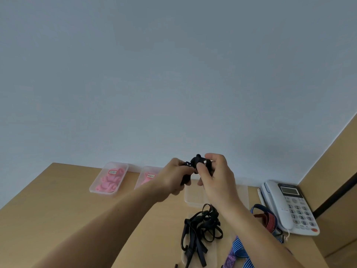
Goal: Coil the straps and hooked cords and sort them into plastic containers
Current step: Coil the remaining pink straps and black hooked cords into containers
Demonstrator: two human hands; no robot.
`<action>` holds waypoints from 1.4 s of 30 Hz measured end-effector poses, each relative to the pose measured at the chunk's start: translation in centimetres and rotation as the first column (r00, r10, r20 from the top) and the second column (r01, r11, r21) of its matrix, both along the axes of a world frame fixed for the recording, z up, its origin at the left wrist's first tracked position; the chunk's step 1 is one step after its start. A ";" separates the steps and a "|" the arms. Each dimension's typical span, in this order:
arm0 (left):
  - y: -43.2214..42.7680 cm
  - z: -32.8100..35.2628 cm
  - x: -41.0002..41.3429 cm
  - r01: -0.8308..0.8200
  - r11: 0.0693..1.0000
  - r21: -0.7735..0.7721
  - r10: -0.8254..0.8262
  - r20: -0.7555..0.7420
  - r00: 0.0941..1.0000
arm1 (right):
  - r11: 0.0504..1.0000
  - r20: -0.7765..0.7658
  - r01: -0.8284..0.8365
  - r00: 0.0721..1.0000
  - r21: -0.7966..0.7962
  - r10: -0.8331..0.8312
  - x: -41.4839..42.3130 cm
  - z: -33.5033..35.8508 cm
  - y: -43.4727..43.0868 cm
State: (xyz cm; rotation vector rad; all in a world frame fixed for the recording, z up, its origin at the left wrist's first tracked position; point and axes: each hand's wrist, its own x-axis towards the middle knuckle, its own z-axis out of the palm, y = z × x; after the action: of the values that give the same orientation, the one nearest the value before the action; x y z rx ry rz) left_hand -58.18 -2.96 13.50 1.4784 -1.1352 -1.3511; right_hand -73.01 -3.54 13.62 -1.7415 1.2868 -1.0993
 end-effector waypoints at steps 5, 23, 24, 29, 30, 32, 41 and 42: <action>0.2 0.6 -0.5 -0.063 0.998 0.021 0.066 -0.359 0.931 | 0.898 -0.185 0.026 0.976 -0.440 -0.119 0.8 -0.4 1.4; 0.0 0.5 1.5 0.409 0.878 0.247 -0.262 -0.466 0.845 | 0.899 0.402 -0.432 0.837 0.068 0.371 -1.5 -1.0 -0.9; 0.0 0.5 1.2 0.328 0.909 0.258 -0.224 -0.362 0.905 | 0.915 0.392 -0.396 0.855 0.069 0.340 -1.6 -0.9 -1.0; 0.5 0.3 0.5 -0.053 0.971 -0.233 0.090 0.150 0.985 | 0.974 0.402 -0.196 0.906 0.117 0.134 -1.9 0.1 -1.5; 0.7 0.3 0.6 0.034 0.955 -0.295 0.042 0.247 0.968 | 0.974 0.373 -0.191 0.918 0.125 0.132 -2.0 0.4 -1.7; 1.0 0.0 0.7 0.228 0.927 -0.297 -0.063 0.477 0.877 | 0.968 0.310 -0.196 0.940 0.155 0.141 -2.0 0.8 -2.0; 1.9 0.0 0.6 -0.042 0.964 -0.262 -0.043 -0.310 0.950 | 0.978 -0.013 -0.203 0.979 -0.053 0.203 -1.9 1.5 -1.5; 1.9 0.1 0.5 -0.061 0.970 -0.235 -0.037 -0.391 0.920 | 0.980 -0.009 -0.175 0.985 -0.098 0.175 -1.7 1.5 -1.3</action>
State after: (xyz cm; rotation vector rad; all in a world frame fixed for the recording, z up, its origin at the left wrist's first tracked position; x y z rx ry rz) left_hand -57.69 -1.04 13.64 0.9792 -0.9843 -1.3682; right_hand -74.67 -4.82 15.11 -1.8882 1.0718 -1.0758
